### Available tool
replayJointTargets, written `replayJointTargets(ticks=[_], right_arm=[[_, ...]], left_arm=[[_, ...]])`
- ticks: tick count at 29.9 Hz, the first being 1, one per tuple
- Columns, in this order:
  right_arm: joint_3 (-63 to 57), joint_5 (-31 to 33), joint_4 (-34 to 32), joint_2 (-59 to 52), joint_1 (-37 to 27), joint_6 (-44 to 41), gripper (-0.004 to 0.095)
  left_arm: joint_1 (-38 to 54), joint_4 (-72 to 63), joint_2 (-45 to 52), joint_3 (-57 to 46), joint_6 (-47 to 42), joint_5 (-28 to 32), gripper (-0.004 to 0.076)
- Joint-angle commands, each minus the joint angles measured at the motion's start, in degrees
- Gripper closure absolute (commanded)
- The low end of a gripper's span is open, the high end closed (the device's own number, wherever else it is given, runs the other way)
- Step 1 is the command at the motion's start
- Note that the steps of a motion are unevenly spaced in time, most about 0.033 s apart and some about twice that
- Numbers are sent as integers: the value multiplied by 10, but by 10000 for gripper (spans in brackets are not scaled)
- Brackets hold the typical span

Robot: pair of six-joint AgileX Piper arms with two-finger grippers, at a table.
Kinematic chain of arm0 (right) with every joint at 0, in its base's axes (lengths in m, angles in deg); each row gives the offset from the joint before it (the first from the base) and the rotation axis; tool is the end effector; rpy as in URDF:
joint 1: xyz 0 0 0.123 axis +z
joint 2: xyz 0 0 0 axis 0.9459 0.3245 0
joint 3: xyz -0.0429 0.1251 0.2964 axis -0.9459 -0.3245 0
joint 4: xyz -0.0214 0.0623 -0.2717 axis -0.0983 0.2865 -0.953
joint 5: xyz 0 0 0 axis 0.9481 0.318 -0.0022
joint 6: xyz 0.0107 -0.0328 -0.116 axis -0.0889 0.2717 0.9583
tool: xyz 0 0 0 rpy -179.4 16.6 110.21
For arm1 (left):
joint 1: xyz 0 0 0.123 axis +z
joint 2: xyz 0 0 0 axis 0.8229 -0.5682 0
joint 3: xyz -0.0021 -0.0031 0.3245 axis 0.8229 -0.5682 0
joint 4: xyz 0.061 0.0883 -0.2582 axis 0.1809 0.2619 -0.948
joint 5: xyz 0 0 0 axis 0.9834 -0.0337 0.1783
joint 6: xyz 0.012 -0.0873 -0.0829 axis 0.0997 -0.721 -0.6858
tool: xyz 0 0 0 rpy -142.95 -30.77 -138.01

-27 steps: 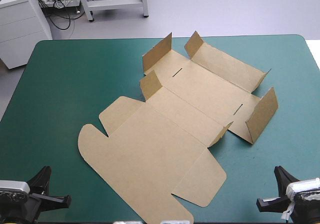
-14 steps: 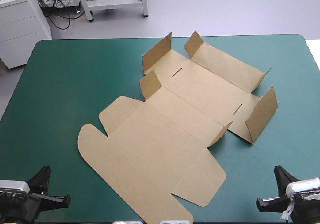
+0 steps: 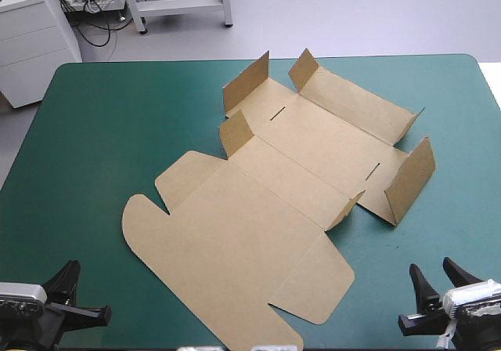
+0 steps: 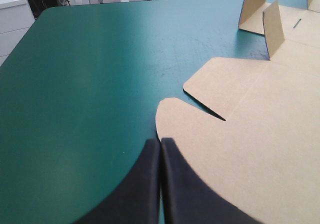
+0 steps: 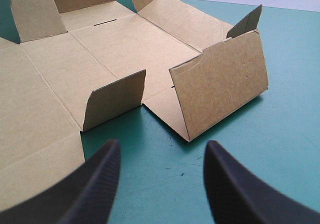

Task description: Fold the box

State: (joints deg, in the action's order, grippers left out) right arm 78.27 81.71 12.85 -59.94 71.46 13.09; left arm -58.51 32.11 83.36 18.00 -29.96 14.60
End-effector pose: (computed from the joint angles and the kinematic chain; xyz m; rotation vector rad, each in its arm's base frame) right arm 0.0218 0.0206 0.2825 -0.2144 1.8365 0.0939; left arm 0.0248 -0.0044 0.2778 0.0659 1.8637 -0.0627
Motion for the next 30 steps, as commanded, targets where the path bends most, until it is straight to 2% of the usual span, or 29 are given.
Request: replayJointTargets(ticks=[1,4,9,14,16,21,23,30], right_arm=[[18,-37,1,-16,-3,-4,186],[18,-37,-5,-15,-3,-13,112],[18,-40,-9,-9,-3,-67,110],[27,-47,-7,21,-3,-207,110],[38,-57,-5,44,-3,-234,110],[85,-83,-1,128,-3,-257,114],[112,-74,-1,178,-3,-284,114],[194,-52,35,370,-3,-278,116]], left_arm=[[-3,-6,9,11,1,43,756],[-3,-6,9,11,1,43,756],[-3,-6,9,11,1,43,756],[-3,-6,9,11,1,43,756],[-3,-6,9,11,1,43,756],[-3,-6,9,11,1,43,756],[-3,-6,9,11,1,43,756],[-3,-6,9,11,1,43,756]])
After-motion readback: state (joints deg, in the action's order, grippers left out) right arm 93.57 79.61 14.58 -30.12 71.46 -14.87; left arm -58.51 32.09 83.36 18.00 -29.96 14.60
